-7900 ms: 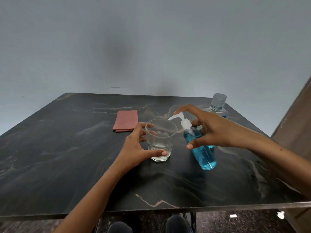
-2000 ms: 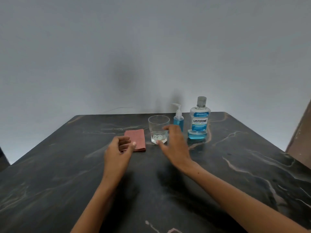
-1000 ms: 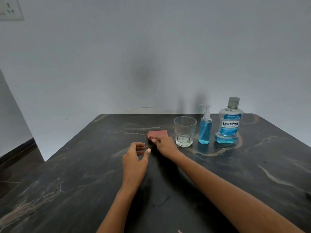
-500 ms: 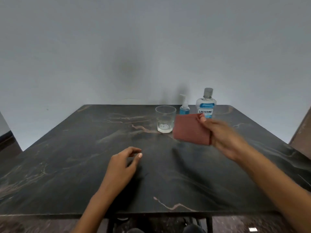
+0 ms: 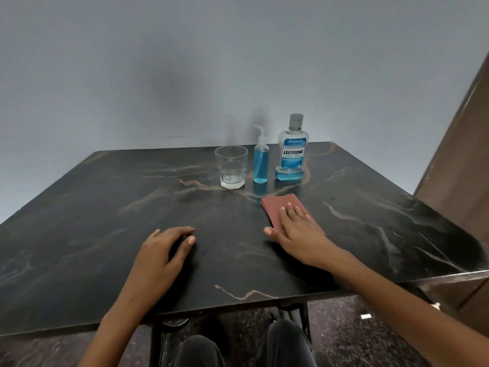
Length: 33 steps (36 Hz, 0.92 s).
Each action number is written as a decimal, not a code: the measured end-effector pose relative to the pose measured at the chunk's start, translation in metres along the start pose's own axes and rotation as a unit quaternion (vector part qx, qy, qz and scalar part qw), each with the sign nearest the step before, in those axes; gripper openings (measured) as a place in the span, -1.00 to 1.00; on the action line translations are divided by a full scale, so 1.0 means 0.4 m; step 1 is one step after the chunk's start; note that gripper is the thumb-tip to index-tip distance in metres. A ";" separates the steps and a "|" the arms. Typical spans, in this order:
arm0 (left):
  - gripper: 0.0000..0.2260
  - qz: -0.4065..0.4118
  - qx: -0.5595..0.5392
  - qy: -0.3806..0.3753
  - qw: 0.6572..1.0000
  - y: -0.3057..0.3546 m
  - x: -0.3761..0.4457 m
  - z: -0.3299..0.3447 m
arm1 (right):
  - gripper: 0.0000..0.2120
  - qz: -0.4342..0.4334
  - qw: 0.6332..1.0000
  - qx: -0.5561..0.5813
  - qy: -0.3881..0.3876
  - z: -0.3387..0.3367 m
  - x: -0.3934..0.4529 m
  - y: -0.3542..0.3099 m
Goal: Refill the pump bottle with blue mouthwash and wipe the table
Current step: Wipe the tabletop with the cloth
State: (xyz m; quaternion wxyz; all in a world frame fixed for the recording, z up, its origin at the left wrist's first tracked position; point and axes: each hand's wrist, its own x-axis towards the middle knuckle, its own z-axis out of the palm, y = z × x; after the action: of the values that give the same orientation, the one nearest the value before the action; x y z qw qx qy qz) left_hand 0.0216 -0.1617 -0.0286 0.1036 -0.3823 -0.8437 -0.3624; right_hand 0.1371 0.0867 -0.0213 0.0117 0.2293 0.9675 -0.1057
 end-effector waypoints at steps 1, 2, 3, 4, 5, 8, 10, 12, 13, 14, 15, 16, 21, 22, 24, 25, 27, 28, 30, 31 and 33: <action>-0.81 -0.001 -0.005 0.009 1.000 0.001 -0.001 0.000 | -0.32 -0.003 1.000 0.000 0.004 -0.003 0.022 -0.008; -0.81 -0.002 -0.007 0.016 1.000 0.003 -0.001 -0.003 | -0.38 -0.012 1.000 0.001 0.009 -0.008 0.043 -0.022; -0.81 -0.003 -0.007 0.022 1.000 0.006 -0.002 -0.004 | -0.43 -0.026 1.000 0.003 0.013 -0.012 0.061 -0.037; -0.81 -0.006 -0.005 0.024 1.000 0.007 -0.002 -0.005 | -0.47 -0.044 0.999 0.006 0.014 -0.015 0.076 -0.056; -0.81 -0.008 -0.003 0.025 1.000 0.009 -0.001 -0.006 | -0.50 -0.066 0.998 0.013 0.012 -0.016 0.085 -0.078; -0.80 -0.013 0.014 0.023 1.000 0.012 -0.002 -0.006 | -0.55 -0.145 0.988 0.047 -0.002 -0.008 0.064 -0.149; -0.80 -0.015 0.025 0.023 0.999 0.014 -0.004 -0.006 | -0.58 -0.192 0.979 0.070 0.001 0.006 0.017 -0.175; -0.80 -0.017 0.031 0.023 0.999 0.014 -0.006 -0.007 | -0.60 -0.217 0.972 0.083 0.023 0.018 -0.040 -0.168; -0.80 -0.017 0.031 0.024 0.999 0.013 -0.008 -0.008 | -0.61 -0.219 0.971 0.086 0.036 0.021 -0.066 -0.152; -0.80 -0.018 0.031 0.024 0.999 0.011 -0.009 -0.009 | -0.62 -0.211 0.972 0.092 0.047 0.021 -0.090 -0.131; -0.80 -0.018 0.030 0.025 0.999 0.010 -0.011 -0.011 | -0.63 -0.196 0.974 0.100 0.055 0.017 -0.111 -0.106; -0.80 -0.018 0.027 0.028 0.999 0.008 -0.012 -0.011 | -0.64 -0.174 0.977 0.106 0.061 0.011 -0.126 -0.077; -0.79 -0.023 0.023 0.016 0.999 0.011 -0.010 -0.010 | -0.62 -0.024 0.991 0.088 0.094 -0.015 -0.123 0.081; -0.79 -0.024 0.021 0.011 0.999 0.013 -0.008 -0.010 | -0.60 0.006 0.992 0.080 0.101 -0.018 -0.110 0.108; -0.79 -0.024 0.021 0.004 0.999 0.017 -0.006 -0.009 | -0.58 0.061 0.991 0.055 0.107 -0.020 -0.071 0.148; -0.79 -0.023 0.021 0.002 1.000 0.017 -0.006 -0.009 | -0.58 0.086 0.990 0.044 0.106 -0.023 -0.049 0.159; -0.79 -0.020 0.020 0.000 1.000 0.016 -0.005 -0.009 | -0.57 0.131 0.986 0.038 0.099 -0.031 0.001 0.166; -0.79 -0.019 0.018 -0.001 1.000 0.015 -0.005 -0.008 | -0.57 0.145 0.984 0.038 0.094 -0.038 0.026 0.163; -0.79 -0.017 0.015 -0.002 1.000 0.011 -0.003 -0.007 | -0.57 0.147 0.984 0.041 0.088 -0.050 0.072 0.142; -0.79 -0.015 0.014 -0.002 1.000 0.011 -0.003 -0.006 | -0.58 0.138 0.986 0.040 0.086 -0.053 0.091 0.125; -0.80 -0.014 0.011 -0.001 1.000 0.010 -0.001 -0.003 | -0.59 0.102 0.991 0.040 0.079 -0.053 0.117 0.074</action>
State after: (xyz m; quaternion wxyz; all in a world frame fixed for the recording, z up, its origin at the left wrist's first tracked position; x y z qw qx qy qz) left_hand 0.0247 -0.1610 -0.0256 0.1023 -0.3698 -0.8529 -0.3540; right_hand 0.1091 0.1375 -0.0098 -0.0630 0.3344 0.9321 -0.1239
